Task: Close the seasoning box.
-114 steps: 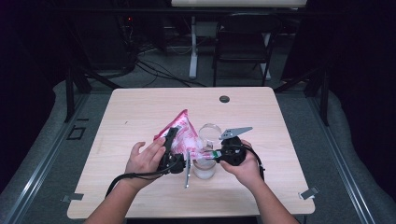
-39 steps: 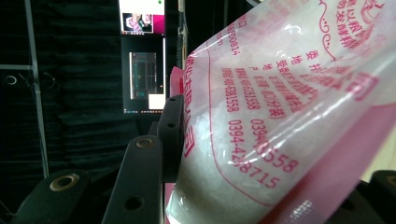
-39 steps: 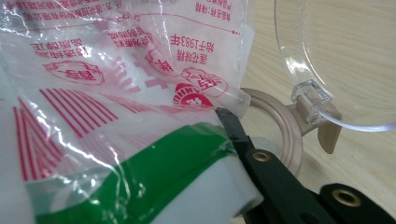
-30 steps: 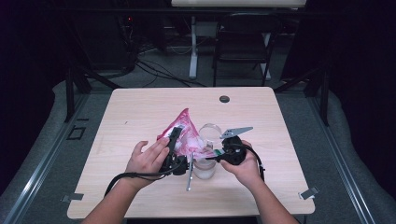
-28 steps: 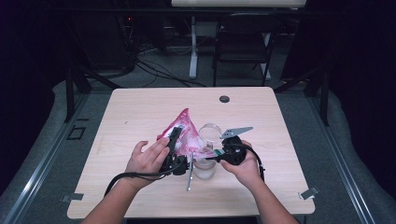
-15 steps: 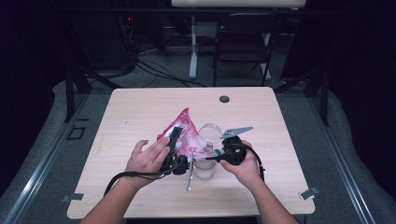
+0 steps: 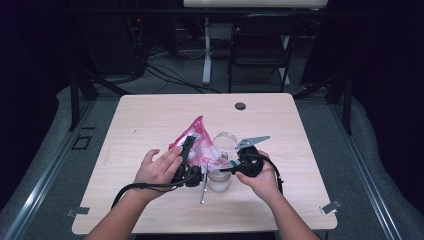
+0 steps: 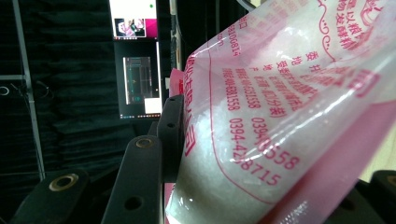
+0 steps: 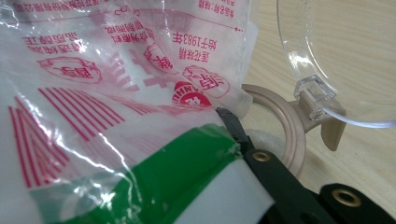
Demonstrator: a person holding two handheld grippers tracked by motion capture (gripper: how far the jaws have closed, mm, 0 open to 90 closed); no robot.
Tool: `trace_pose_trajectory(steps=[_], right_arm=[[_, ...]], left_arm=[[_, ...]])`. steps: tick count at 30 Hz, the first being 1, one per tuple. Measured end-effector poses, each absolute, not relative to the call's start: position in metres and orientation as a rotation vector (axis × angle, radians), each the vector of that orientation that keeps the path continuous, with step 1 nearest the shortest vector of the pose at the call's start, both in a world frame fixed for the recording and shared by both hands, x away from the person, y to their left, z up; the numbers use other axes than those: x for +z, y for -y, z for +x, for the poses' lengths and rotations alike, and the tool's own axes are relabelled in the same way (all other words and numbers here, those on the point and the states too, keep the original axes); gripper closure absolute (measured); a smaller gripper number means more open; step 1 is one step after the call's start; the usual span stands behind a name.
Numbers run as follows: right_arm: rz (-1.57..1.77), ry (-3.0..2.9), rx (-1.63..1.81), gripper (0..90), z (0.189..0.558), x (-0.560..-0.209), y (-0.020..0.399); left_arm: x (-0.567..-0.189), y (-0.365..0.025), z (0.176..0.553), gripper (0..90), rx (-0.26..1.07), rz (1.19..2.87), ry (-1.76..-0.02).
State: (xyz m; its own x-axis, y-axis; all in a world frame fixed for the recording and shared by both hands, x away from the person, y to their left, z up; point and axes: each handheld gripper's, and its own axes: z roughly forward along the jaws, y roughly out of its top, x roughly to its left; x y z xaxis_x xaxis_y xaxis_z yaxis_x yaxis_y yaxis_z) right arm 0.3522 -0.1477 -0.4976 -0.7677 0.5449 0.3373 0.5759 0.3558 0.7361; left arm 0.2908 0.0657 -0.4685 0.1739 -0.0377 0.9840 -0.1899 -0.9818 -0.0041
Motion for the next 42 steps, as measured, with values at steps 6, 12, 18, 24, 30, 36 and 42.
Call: trace_pose_trajectory(steps=[6,12,18,24,30,36,42], right_arm=[[-1.055,2.559,-1.403,90.0,0.3522,-0.4979,0.1475],[-1.052,2.56,-1.405,90.0,0.3522,-0.4982,0.1471],[-1.048,2.561,-1.405,90.0,0.352,-0.4984,0.1465],[-1.052,2.558,-1.4,90.0,0.3517,-0.4984,0.1463],[-1.051,2.559,-1.392,90.0,0.3521,-0.499,0.1467],[-1.05,2.56,-1.389,90.0,0.352,-0.4991,0.1464],[-1.044,2.565,-1.378,90.0,0.3522,-0.4993,0.1463]], left_arm=[[-0.4668,-0.0651,0.291,64.4,1.929,2.325,0.241],[-0.4651,-0.0646,0.2912,64.4,1.934,2.331,0.263],[-0.463,-0.0647,0.2912,64.4,1.933,2.344,0.281],[-0.4627,-0.0641,0.2917,64.3,1.926,2.35,0.28],[-0.4619,-0.0626,0.2911,64.2,1.937,2.346,0.296],[-0.4612,-0.0621,0.2909,64.1,1.933,2.349,0.3],[-0.4595,-0.0609,0.291,64.1,1.934,2.359,0.327]])
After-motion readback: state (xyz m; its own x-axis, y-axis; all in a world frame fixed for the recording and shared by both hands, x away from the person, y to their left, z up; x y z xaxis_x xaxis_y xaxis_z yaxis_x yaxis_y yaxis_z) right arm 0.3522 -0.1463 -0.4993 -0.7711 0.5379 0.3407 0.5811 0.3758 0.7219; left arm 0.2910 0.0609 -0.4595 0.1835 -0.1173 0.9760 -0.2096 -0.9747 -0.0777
